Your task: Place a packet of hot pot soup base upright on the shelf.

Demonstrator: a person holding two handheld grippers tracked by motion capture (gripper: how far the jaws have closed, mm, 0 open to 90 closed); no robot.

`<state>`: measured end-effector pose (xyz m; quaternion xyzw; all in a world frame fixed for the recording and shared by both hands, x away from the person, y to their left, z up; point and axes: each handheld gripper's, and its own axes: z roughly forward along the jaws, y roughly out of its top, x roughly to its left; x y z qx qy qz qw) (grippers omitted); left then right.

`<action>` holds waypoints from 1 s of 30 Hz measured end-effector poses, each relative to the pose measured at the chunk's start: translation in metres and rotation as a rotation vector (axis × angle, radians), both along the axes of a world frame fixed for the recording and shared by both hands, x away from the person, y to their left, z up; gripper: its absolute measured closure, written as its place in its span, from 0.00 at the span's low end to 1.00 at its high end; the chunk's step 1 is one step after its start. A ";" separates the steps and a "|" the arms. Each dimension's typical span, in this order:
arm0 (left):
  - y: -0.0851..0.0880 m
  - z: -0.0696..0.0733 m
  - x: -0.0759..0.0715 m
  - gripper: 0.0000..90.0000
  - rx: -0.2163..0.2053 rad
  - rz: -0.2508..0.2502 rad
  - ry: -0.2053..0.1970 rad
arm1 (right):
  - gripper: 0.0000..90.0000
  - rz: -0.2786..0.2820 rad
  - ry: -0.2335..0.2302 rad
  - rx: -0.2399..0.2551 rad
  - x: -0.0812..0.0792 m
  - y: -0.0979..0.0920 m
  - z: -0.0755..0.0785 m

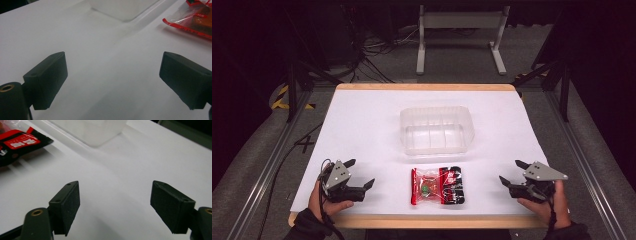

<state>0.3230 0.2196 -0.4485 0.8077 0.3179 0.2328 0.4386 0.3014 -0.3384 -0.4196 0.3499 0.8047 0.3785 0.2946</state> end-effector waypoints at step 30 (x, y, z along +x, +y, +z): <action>0.001 0.001 -0.005 0.09 0.031 -0.014 -0.029 | 0.34 0.049 0.131 0.137 0.009 -0.014 -0.009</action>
